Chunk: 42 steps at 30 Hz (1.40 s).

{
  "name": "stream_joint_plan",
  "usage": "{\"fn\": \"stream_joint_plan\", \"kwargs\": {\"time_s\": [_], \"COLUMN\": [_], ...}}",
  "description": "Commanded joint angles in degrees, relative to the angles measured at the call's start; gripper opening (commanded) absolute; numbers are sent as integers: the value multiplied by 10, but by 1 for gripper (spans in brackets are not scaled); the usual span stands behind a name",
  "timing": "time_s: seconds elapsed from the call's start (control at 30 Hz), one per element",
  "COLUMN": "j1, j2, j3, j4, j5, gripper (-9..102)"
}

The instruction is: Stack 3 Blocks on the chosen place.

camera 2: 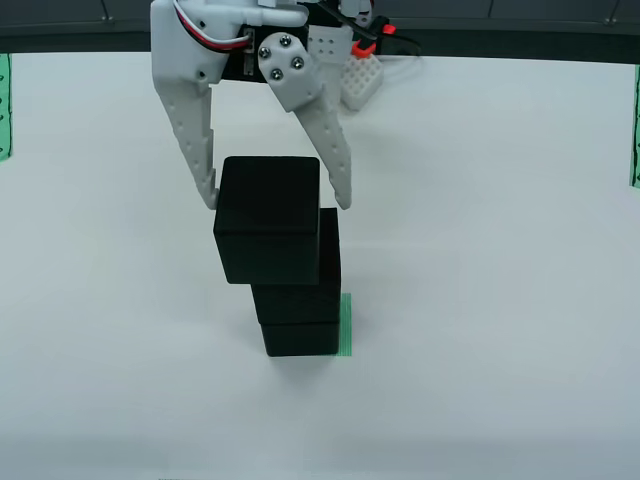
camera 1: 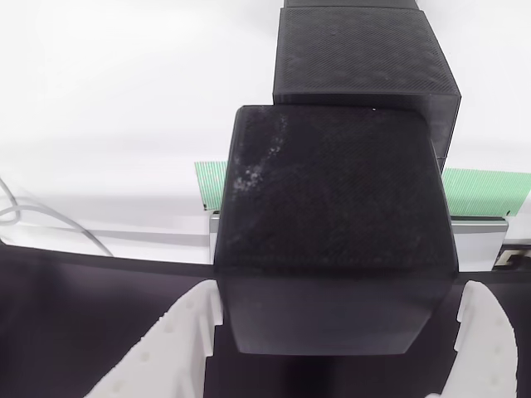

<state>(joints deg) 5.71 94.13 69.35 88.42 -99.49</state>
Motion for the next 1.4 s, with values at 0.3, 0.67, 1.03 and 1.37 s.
{"fn": "stream_joint_plan", "kwargs": {"time_s": [0.3, 0.67, 1.03, 1.37], "j1": [1, -68, -73, -73], "j2": [86, 516, 907, 1028], "j3": [8, 314, 790, 1024], "j4": [-21, -327, -349, -334], "j5": [6, 489, 995, 1057], "gripper": [35, 0, 0, 0]}}
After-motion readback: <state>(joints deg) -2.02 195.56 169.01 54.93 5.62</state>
